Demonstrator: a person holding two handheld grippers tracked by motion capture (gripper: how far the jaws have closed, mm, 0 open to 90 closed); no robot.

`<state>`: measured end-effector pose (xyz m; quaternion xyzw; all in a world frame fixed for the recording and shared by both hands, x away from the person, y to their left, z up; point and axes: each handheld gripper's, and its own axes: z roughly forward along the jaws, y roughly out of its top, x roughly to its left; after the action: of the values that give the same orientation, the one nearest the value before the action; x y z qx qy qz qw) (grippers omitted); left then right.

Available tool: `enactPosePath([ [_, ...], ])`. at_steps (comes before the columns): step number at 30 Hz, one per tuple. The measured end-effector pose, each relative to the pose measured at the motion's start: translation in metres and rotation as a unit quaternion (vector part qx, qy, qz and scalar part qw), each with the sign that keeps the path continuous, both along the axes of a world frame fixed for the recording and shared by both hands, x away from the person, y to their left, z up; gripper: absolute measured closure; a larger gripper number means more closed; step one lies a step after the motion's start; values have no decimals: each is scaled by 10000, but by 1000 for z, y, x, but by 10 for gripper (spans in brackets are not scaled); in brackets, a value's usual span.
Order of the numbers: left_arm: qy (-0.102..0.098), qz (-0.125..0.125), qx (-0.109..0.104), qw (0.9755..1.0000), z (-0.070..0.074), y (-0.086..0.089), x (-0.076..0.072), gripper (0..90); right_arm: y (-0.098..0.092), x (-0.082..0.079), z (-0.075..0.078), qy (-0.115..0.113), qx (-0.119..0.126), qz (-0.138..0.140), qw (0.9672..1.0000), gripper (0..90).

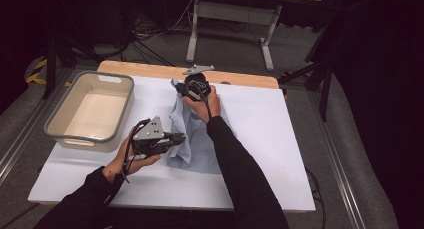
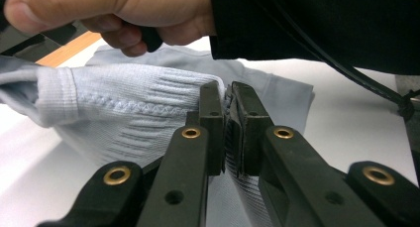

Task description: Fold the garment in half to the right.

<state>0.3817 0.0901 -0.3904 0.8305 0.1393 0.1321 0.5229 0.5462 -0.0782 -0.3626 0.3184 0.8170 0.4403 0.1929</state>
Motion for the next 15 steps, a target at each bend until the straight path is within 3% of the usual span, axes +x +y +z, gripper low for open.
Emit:
enactPosePath([
  [7,29,-250,92,9996,-1,-25,3,845,-23,-7,9,-127,30,40,9999,850],
  [15,-1,-291,171,9994,-5,-45,5,840,-46,-16,13,-272,-93,-99,9995,849],
])
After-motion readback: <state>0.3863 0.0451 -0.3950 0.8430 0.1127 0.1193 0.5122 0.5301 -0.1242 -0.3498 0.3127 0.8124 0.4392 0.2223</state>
